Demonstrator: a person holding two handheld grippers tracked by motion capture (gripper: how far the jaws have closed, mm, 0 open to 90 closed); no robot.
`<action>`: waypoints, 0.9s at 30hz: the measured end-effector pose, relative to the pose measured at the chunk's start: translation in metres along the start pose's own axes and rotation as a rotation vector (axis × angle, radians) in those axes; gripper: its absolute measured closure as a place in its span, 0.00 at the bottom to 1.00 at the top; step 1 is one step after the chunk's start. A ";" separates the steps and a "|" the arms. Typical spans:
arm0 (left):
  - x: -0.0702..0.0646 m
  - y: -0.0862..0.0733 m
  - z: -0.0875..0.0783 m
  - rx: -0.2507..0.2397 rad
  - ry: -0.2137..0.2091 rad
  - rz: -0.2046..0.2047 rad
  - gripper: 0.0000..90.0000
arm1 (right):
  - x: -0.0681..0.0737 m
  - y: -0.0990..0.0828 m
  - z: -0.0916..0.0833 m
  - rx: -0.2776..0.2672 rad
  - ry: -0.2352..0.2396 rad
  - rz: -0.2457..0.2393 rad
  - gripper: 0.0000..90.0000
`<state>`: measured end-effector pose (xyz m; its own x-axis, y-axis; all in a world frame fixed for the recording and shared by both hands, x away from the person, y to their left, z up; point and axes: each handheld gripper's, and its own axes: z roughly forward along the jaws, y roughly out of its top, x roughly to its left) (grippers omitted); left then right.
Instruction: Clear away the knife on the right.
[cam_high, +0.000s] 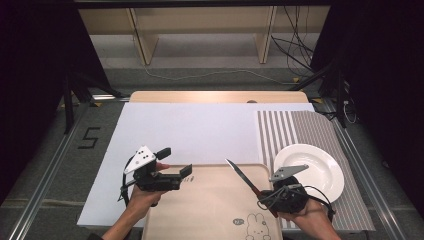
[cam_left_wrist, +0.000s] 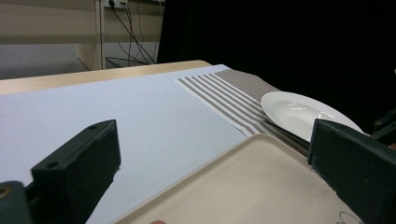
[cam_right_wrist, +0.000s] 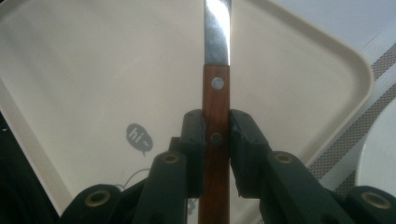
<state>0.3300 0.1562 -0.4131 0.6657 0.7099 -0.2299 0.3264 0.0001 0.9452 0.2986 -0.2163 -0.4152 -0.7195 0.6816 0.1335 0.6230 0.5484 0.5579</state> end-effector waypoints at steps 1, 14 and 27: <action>0.001 0.000 0.000 0.004 0.006 -0.001 0.03 | 0.002 -0.001 0.001 0.008 0.010 -0.006 0.86; 0.000 0.001 -0.001 -0.002 0.002 0.003 0.03 | 0.021 -0.005 0.013 0.106 -0.001 -0.035 0.86; 0.000 0.000 0.000 -0.004 -0.002 0.001 0.03 | 0.028 -0.011 0.033 0.226 -0.010 -0.041 0.86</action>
<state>0.3297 0.1562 -0.4126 0.6673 0.7087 -0.2290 0.3225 0.0023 0.9466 0.2820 -0.1875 -0.4452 -0.7432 0.6606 0.1061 0.6471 0.6695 0.3647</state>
